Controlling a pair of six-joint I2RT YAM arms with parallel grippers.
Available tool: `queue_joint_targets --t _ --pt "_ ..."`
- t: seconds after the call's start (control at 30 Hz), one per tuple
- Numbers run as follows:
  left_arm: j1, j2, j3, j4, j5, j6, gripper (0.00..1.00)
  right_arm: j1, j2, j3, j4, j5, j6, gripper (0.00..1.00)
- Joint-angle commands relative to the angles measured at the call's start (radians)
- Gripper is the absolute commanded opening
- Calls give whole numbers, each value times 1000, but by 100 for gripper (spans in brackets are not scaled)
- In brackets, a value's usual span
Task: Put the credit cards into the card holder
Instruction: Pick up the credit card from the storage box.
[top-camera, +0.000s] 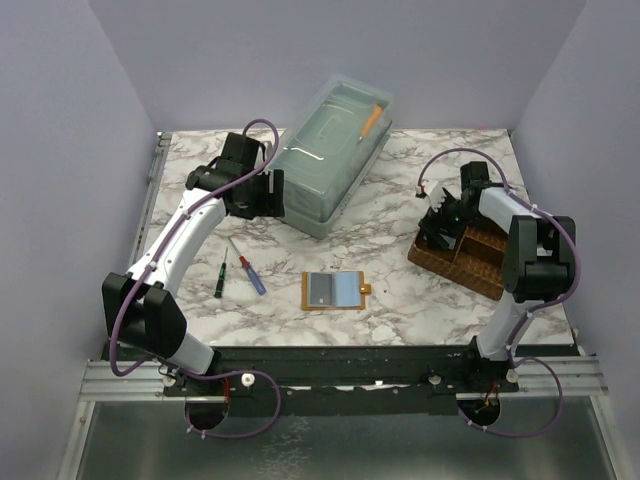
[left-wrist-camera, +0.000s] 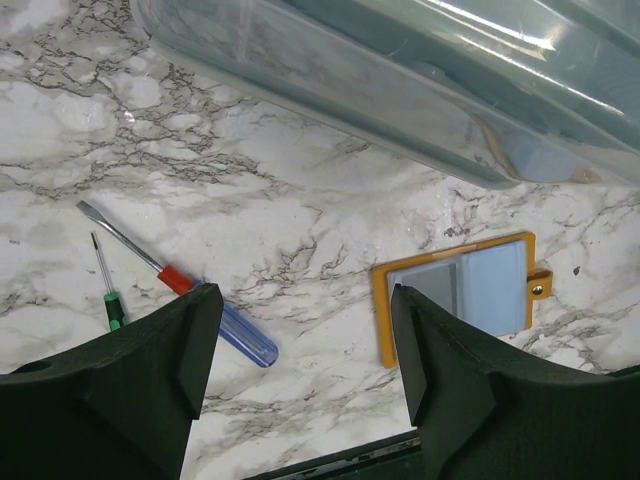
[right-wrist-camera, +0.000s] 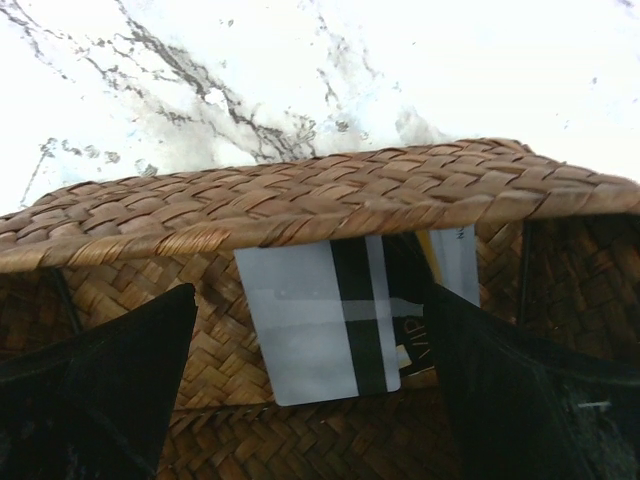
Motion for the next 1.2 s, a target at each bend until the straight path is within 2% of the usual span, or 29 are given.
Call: queue_joint_targets --t 0.0,0.33,0.7,1.17 --pt "19 10 17 17 31 11 75 10 92 -28 -27 54 -21 96" --pt "36 22 24 22 38 11 75 10 144 -33 44 76 43 68" --pt "39 26 19 36 49 1 75 12 95 23 53 105 108 40" --pt "38 2 21 48 92 -45 75 12 -81 -45 83 37 307 27"
